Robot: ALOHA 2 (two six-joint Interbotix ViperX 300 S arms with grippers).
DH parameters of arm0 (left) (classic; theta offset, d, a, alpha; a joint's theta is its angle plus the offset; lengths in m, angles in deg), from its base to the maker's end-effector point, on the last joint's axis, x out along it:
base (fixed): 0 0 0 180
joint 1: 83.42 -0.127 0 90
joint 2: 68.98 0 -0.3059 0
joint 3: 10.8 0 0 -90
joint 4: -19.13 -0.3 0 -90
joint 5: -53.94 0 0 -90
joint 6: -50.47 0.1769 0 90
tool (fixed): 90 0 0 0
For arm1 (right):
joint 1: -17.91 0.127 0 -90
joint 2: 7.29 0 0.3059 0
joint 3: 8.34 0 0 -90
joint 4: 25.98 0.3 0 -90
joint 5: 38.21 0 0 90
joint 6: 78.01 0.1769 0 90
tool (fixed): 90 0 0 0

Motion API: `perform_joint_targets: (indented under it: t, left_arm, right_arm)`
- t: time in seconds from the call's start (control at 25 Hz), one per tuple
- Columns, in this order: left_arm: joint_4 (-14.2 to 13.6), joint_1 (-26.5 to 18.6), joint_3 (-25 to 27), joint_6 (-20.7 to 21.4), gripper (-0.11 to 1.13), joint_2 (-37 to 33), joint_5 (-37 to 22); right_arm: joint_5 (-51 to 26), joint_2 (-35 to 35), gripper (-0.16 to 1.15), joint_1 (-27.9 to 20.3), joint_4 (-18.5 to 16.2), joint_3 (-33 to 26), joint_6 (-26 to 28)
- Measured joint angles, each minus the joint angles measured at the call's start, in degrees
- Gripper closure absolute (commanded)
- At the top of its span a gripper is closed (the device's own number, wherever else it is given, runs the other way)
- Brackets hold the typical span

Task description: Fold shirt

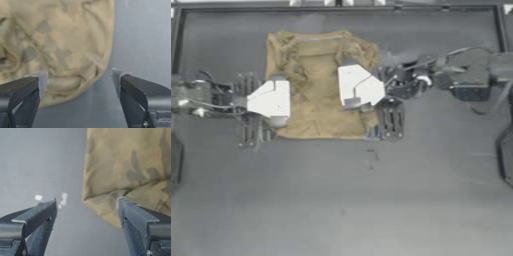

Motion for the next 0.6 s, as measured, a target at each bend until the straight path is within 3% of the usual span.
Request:
perform_joint_targets:
  t: [0.6]
  left_arm:
    - [0.09,-1.93,2.46,0.62,-0.01,4.66,8.0]
  right_arm:
    - [2.99,5.19,0.01,0.0,0.35,0.7,1.41]
